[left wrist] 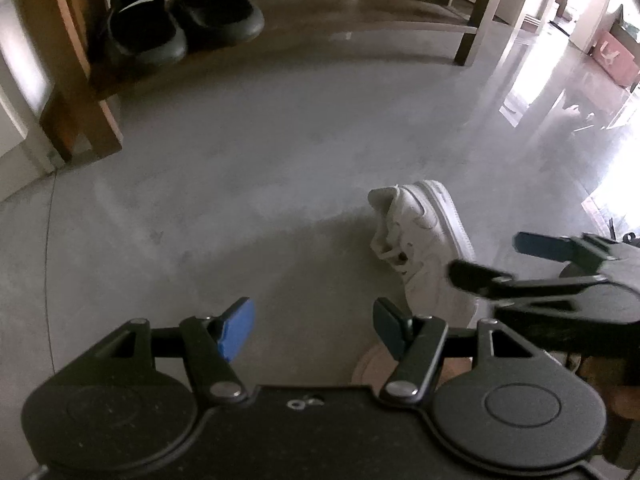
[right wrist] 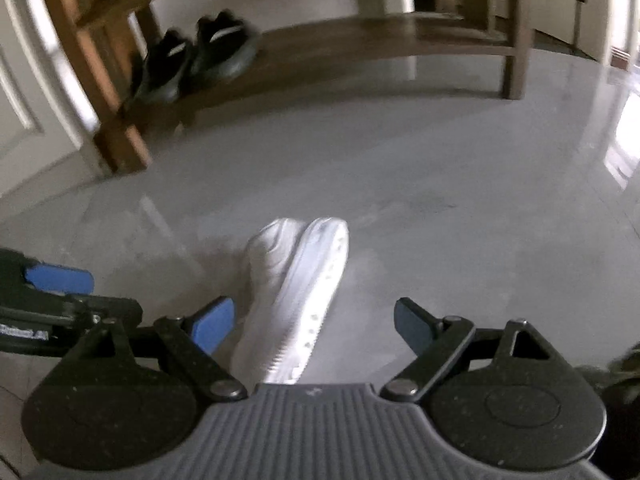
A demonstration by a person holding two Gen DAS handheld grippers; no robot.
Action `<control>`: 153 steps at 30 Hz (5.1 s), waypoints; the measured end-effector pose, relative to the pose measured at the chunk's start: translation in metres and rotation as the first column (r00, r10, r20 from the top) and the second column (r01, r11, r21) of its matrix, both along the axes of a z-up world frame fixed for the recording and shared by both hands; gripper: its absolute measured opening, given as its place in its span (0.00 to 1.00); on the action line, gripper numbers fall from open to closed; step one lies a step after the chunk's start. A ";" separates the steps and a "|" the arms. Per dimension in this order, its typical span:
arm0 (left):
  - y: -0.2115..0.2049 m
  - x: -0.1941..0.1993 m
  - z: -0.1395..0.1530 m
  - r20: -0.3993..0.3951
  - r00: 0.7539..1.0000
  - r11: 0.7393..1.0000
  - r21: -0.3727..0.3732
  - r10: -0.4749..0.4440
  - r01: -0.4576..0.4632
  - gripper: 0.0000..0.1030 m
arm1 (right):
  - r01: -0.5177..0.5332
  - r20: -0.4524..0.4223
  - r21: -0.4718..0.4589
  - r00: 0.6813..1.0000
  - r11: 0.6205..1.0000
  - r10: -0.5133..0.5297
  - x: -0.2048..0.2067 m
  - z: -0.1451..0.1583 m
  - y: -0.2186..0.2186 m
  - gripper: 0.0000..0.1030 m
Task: Organize scattered shoes
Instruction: 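Nudge the white sneaker into line with the right gripper, then close the right gripper on the heel of a white sneaker, then carry the white sneaker with the right gripper toward the pink slippers, then lower the white sneaker beside the other white sneaker with the right gripper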
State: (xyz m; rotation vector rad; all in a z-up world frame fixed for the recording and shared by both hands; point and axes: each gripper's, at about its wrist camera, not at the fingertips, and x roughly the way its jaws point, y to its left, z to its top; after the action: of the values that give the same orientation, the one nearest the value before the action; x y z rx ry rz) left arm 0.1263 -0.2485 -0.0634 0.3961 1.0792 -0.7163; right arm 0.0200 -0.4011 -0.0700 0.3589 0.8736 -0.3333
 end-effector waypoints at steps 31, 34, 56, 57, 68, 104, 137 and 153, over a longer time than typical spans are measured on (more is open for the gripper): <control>0.018 -0.001 -0.003 -0.020 0.999 0.999 0.042 0.032 -0.031 0.64 | -0.496 -0.175 -0.067 0.860 0.866 0.479 0.063 -0.009 -0.022 0.75; 0.021 -0.001 -0.004 -0.024 0.999 0.998 0.047 0.033 -0.032 0.64 | -0.459 -0.258 -0.065 0.865 0.886 0.429 0.065 -0.023 -0.023 0.52; 0.017 -0.024 0.011 0.004 1.000 0.998 0.056 -0.004 0.004 0.64 | -0.552 -0.217 0.096 0.801 0.828 0.559 -0.002 -0.016 -0.003 0.32; 0.017 -0.025 0.012 0.005 1.000 0.998 0.058 -0.005 0.004 0.64 | -0.563 -0.221 0.099 0.792 0.821 0.569 -0.004 -0.014 0.000 0.32; 0.016 -0.036 0.018 0.015 1.000 0.998 0.066 -0.019 0.018 0.64 | -0.622 -0.224 0.164 0.733 0.766 0.643 -0.047 -0.002 0.047 0.32; 0.008 -0.056 0.011 -0.010 0.996 0.994 0.058 -0.089 0.089 0.64 | -0.542 -0.267 0.212 0.769 0.813 0.581 -0.140 0.052 0.013 0.68; -0.017 -0.215 -0.015 -0.196 0.979 0.979 0.183 -0.057 0.094 0.64 | -0.633 -0.401 -0.026 0.716 0.774 0.572 -0.207 0.014 0.021 0.51; -0.015 -0.215 -0.014 -0.209 0.976 0.977 0.187 -0.060 0.101 0.64 | -0.542 -0.339 0.076 0.776 0.837 0.533 -0.216 0.034 -0.001 0.30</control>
State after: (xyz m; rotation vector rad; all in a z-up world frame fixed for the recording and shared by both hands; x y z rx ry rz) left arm -0.0892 -0.2636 -0.0771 0.5475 1.3388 -0.7359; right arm -0.1961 -0.4020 -0.0358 0.0074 1.2782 0.1370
